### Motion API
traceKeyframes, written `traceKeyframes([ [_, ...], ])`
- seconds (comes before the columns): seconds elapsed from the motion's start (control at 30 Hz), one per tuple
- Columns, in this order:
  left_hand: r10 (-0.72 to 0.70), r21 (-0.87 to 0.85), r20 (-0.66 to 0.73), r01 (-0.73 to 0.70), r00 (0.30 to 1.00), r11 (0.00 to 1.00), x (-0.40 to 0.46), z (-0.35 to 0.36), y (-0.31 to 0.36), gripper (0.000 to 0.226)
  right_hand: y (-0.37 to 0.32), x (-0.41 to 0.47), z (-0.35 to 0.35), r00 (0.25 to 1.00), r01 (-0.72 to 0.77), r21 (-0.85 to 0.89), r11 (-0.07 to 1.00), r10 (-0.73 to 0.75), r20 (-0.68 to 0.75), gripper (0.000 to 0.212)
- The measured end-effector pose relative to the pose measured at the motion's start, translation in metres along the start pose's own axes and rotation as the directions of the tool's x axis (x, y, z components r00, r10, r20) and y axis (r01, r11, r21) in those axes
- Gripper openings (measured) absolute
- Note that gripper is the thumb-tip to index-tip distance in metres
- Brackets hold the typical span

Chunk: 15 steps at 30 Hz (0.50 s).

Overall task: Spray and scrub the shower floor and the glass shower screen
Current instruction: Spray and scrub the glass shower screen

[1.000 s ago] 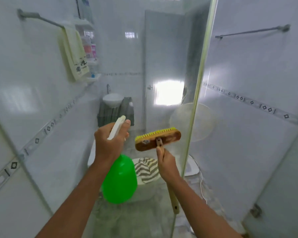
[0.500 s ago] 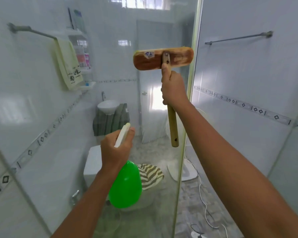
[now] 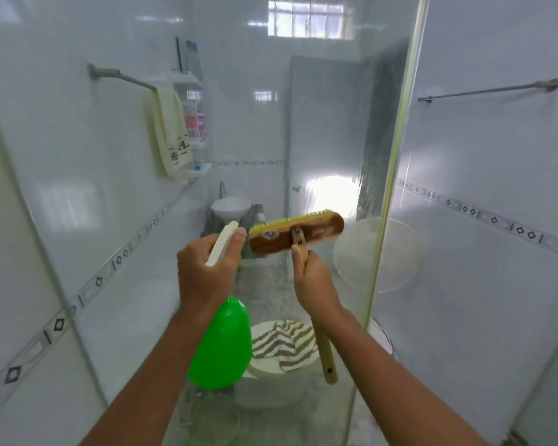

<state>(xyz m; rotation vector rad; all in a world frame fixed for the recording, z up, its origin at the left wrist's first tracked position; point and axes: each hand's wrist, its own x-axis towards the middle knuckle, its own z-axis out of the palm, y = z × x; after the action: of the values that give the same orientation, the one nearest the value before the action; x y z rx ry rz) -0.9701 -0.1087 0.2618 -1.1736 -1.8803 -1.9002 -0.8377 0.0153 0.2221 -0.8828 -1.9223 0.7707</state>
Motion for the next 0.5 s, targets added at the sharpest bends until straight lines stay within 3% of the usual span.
traceKeyframes([
  [0.13, -0.015, -0.009, 0.009, 0.015, 1.0, 1.0, 0.003, -0.008, 0.008, 0.054, -0.103, 0.072, -0.044, 0.994, 0.09, 0.067, 0.994, -0.085, -0.076, 0.048],
  [0.23, -0.058, -0.008, -0.003, 0.058, 0.998, 0.998, 0.006, -0.011, 0.008, 0.059, -0.162, 0.108, -0.064, 0.987, 0.125, 0.101, 0.987, -0.113, -0.113, 0.051],
  [0.33, -0.081, -0.045, -0.037, 0.08, 0.996, 0.996, 0.005, -0.018, 0.007, 0.063, -0.182, 0.119, -0.063, 0.987, 0.129, 0.091, 0.987, -0.12, -0.103, 0.056],
  [0.5, 0.032, -0.005, -0.098, -0.033, 0.995, 0.999, 0.008, -0.032, 0.004, 0.058, -0.171, 0.115, -0.044, 0.981, 0.165, 0.081, 0.983, -0.155, -0.119, 0.055],
])
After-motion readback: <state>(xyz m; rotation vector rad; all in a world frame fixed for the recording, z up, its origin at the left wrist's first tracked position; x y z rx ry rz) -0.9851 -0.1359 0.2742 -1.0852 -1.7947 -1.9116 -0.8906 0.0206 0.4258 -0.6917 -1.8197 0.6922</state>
